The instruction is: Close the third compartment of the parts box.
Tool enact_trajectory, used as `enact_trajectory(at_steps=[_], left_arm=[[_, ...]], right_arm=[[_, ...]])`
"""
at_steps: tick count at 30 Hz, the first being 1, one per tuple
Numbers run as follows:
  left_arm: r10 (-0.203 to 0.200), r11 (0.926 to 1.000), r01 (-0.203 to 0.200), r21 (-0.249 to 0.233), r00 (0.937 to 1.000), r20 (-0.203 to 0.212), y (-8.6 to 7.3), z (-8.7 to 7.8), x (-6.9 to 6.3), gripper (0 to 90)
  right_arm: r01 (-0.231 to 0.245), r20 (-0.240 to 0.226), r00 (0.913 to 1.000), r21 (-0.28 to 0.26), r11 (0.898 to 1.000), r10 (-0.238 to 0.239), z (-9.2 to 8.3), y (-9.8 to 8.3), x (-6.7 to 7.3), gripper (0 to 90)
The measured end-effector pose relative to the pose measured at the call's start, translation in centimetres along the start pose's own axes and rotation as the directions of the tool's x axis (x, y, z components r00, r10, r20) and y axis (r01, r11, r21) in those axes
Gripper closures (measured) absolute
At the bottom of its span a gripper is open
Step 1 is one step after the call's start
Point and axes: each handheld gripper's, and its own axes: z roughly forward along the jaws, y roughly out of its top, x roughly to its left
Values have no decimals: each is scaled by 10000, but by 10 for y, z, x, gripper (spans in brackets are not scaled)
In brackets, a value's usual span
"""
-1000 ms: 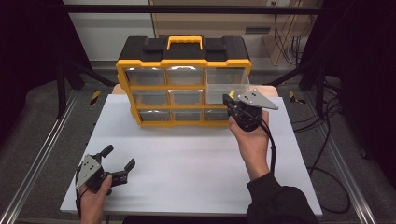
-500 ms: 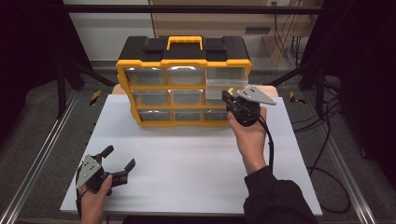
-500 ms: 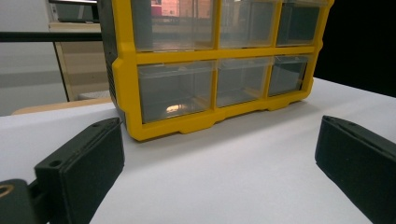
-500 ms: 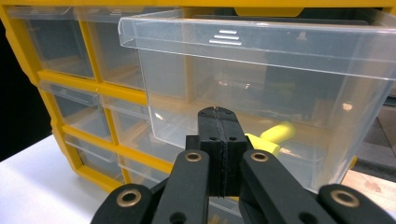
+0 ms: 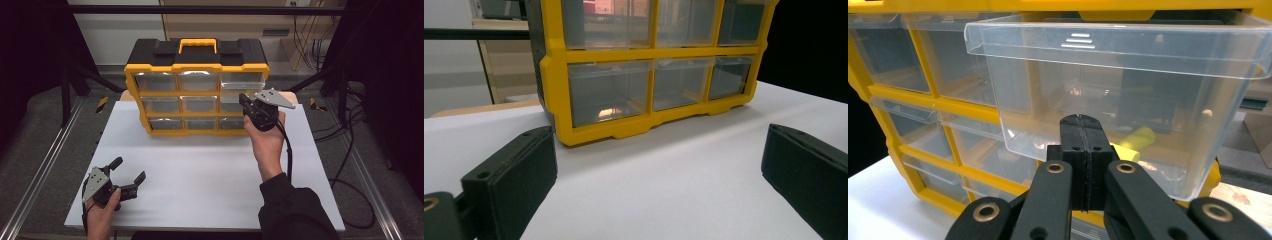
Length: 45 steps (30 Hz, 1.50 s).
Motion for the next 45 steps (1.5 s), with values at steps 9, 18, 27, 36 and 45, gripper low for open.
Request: enact_trajectory(at_steps=[9, 18, 27, 36, 45], left_arm=[[5, 10000, -5, -59, 10000, -7, 0, 0, 1, 10], [42, 10000, -42, -90, 10000, -20, 1, 0, 1, 10], [-11, 9999, 11, -124, 10000, -31, 2, 0, 2, 10], [-1, 9999, 1, -125, 10000, -23, 2, 0, 2, 10], [0, 9999, 0, -147, 10000, -16, 2, 0, 2, 10]], right_arm=[[59, 117, 9999, 53, 10000, -59, 4, 4, -2, 900], [-301, -32, 9995, -20, 9995, 301, 8, 7, -1, 900], [-252, 6, 9997, -78, 9997, 252, 10, 11, 0, 900], [-251, -35, 9997, -74, 9997, 251, 12, 14, 3, 900], [-320, -72, 9995, -164, 9994, 319, 16, 15, 1, 900]])
